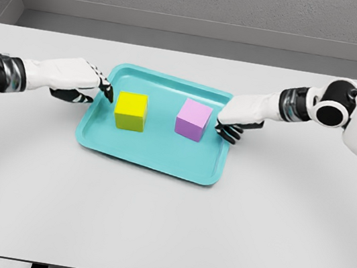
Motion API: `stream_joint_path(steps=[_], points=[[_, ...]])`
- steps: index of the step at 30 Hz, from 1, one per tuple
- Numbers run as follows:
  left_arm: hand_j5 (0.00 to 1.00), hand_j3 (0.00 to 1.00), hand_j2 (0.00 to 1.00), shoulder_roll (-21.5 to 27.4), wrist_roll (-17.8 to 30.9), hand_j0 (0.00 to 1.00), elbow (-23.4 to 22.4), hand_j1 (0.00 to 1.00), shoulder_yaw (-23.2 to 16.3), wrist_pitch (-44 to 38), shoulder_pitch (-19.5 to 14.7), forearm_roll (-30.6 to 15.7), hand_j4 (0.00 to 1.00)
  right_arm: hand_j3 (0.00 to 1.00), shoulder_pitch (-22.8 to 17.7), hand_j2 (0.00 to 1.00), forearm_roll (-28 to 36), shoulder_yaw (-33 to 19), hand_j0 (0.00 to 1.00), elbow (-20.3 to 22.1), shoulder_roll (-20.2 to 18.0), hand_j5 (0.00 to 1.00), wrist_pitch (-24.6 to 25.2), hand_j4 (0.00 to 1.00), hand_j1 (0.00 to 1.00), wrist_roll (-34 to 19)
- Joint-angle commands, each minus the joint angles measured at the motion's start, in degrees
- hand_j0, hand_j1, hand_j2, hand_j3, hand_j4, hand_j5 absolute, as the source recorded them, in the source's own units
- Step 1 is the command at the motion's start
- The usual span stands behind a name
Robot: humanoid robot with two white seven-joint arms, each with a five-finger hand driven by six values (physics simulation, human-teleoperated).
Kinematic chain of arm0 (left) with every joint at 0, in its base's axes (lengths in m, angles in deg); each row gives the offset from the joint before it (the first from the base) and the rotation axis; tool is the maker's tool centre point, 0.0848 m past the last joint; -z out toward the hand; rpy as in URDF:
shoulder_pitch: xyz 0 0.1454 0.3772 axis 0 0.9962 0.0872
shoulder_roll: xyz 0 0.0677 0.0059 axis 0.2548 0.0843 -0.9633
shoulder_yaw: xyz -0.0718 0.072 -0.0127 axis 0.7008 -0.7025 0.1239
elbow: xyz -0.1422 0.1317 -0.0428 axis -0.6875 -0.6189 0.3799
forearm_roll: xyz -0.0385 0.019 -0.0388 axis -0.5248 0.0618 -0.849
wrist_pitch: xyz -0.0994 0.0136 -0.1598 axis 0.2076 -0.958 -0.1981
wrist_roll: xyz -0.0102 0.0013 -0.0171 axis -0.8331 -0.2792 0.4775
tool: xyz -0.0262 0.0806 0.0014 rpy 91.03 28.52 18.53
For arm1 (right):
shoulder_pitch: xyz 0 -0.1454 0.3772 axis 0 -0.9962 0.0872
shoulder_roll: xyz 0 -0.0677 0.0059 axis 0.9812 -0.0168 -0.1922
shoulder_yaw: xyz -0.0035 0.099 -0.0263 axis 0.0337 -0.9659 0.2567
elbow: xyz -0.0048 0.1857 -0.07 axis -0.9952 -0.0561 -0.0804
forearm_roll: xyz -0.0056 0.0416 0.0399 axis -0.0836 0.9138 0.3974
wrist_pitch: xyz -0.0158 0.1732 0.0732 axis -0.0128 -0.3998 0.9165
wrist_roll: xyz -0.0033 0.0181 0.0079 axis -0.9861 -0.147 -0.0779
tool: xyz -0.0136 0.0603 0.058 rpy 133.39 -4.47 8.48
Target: Push two cubes
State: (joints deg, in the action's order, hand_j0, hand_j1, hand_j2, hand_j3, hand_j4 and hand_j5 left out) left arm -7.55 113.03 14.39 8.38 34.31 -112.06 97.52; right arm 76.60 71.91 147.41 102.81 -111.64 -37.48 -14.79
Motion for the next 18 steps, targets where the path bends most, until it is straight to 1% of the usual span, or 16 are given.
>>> stream_joint_path(steps=[1, 5, 7, 9, 17, 18], points=[[0.60, 0.60, 0.60, -0.5, 0.0, 0.60, 0.1, 0.60, 0.0, -0.1, 0.0, -0.4, 0.60, 0.13, 0.0, 0.13, 0.1, 0.7, 0.13, -1.4, 1.1, 0.13, 0.1, 0.13, 0.13, 0.0], [0.59, 0.59, 0.59, -1.0, 0.0, 0.59, 0.4, 0.59, -0.1, -0.1, 0.0, -0.4, 0.59, 0.12, 0.1, 0.12, 0.0, 1.0, 0.12, -2.3, 1.9, 0.12, 0.2, 0.12, 0.12, 0.0], [0.59, 0.59, 0.59, -1.4, 0.0, 0.59, 0.3, 0.59, -0.1, -0.1, 0.0, -0.4, 0.59, 0.13, 0.2, 0.13, -1.0, 1.1, 0.13, -3.8, 2.9, 0.13, 0.3, 0.13, 0.13, 0.0], [0.59, 0.59, 0.59, -1.4, 0.0, 0.59, 0.3, 0.59, -0.1, -0.1, 0.0, -0.4, 0.59, 0.12, 0.9, 0.12, -0.9, 3.3, 0.12, -4.6, 3.7, 0.12, 0.6, 0.12, 0.12, 0.0], [0.59, 0.59, 0.59, -1.4, 0.0, 0.59, 0.3, 0.59, -0.1, -0.1, -0.2, -0.4, 0.59, 0.12, 1.1, 0.12, -0.9, 3.6, 0.12, -4.6, 4.0, 0.12, 0.7, 0.12, 0.12, 0.0], [0.59, 0.59, 0.59, -1.4, 0.0, 0.59, 0.3, 0.59, -0.1, -0.1, -0.2, -0.4, 0.59, 0.12, 1.2, 0.12, -1.0, 4.1, 0.12, -4.5, 4.1, 0.12, 1.8, 0.12, 0.12, 0.0]])
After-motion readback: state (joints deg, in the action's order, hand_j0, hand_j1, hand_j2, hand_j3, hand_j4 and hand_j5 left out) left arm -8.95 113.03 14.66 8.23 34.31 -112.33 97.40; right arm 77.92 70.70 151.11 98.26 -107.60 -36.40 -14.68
